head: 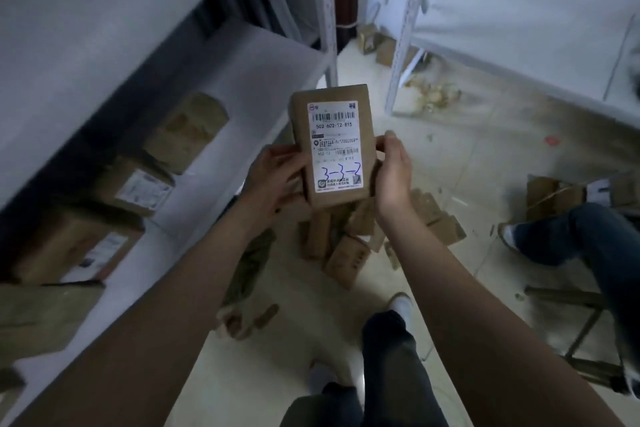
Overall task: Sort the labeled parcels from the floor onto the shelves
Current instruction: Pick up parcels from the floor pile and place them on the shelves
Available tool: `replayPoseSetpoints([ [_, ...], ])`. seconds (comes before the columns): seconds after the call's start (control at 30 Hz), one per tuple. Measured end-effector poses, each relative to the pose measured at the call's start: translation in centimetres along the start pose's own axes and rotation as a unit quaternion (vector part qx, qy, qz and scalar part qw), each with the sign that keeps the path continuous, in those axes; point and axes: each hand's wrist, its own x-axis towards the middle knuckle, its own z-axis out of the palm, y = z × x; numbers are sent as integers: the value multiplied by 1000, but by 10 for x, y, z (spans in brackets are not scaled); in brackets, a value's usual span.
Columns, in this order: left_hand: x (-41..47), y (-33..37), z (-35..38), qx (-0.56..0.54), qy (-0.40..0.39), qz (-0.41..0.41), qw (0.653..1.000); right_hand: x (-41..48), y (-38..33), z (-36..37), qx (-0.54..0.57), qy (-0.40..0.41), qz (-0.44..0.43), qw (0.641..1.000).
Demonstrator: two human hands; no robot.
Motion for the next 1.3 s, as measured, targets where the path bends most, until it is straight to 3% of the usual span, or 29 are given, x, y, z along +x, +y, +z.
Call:
replayPoseSetpoints([
  [0.3, -140, 105, -111, -63, 99, 146, 982, -131, -114, 109, 35, -164, -81, 983],
  [0.53, -190, 123, -156, -124, 194, 197, 953, -174, -144, 157, 0, -256, -171, 952],
  [0.7, -211, 122, -173, -165, 235, 210, 935, -184, -153, 179, -19, -343, -172, 923],
  [1.07, -256, 81, -174, -178, 344, 176, 905, -181, -127, 204, -53, -456, -103, 882],
  [1.3, -286, 0, -165, -193, 376, 80, 903, -187, -57, 198, -154, -519, -22, 840],
])
